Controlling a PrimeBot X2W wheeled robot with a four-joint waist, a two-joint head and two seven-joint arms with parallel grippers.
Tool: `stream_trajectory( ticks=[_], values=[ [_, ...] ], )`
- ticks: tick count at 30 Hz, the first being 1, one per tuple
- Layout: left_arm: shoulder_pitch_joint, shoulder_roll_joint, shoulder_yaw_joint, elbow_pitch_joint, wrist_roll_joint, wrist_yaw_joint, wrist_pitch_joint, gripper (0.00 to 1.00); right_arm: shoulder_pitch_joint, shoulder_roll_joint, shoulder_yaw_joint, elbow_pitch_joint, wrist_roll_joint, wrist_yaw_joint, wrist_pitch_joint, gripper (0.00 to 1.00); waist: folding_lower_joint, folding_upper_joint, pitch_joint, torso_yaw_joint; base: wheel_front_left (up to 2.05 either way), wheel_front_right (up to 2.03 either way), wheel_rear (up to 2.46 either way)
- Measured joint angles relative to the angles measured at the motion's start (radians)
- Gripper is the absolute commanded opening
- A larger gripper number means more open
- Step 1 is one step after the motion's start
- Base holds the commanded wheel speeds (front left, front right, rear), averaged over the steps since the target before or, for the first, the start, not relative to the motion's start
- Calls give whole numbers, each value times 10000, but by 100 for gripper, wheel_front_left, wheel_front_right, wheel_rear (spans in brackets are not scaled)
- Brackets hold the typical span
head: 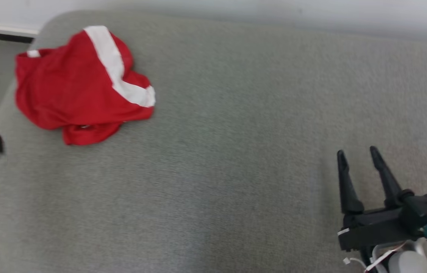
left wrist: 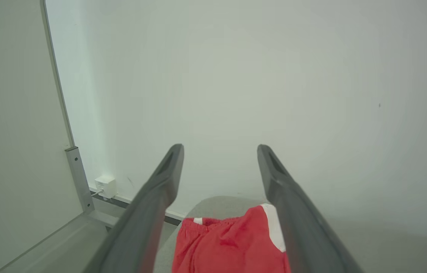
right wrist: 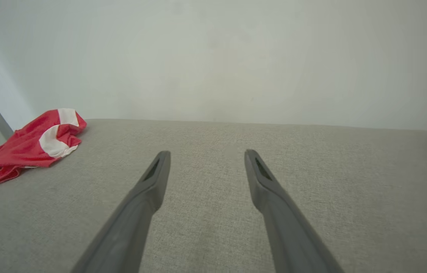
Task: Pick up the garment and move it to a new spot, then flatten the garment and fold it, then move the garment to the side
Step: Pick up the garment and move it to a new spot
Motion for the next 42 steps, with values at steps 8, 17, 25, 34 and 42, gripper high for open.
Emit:
stream_trajectory(
  ticks=[8,17,25,34,42],
  values=[
    [-2502,1106,-192,1363,-265,-161,1045,100,-268,36,-539,-700,-257,0,4,100,1,0,1439,-941,0,0,0],
    [-3640,1639,-527,3747,-554,-238,2644,100,-517,19,-713,-1095,-445,0,52,100,1,1,2497,-1789,0,0,0],
    [-3984,1776,-706,5611,-1298,-313,3570,100,-515,-61,-855,-1452,-525,0,270,100,-1,1,2947,-2266,0,0,0],
    [-4146,1735,-1160,7028,-1582,-334,4146,0,-516,-146,-815,-1685,-550,0,531,100,-4,-3,2871,-2242,0,0,0],
    [-4266,1808,-1544,7064,-1469,-334,2535,0,-473,-123,-759,-1438,-483,0,426,100,-3,-2,2481,-2192,0,0,0]
  ],
)
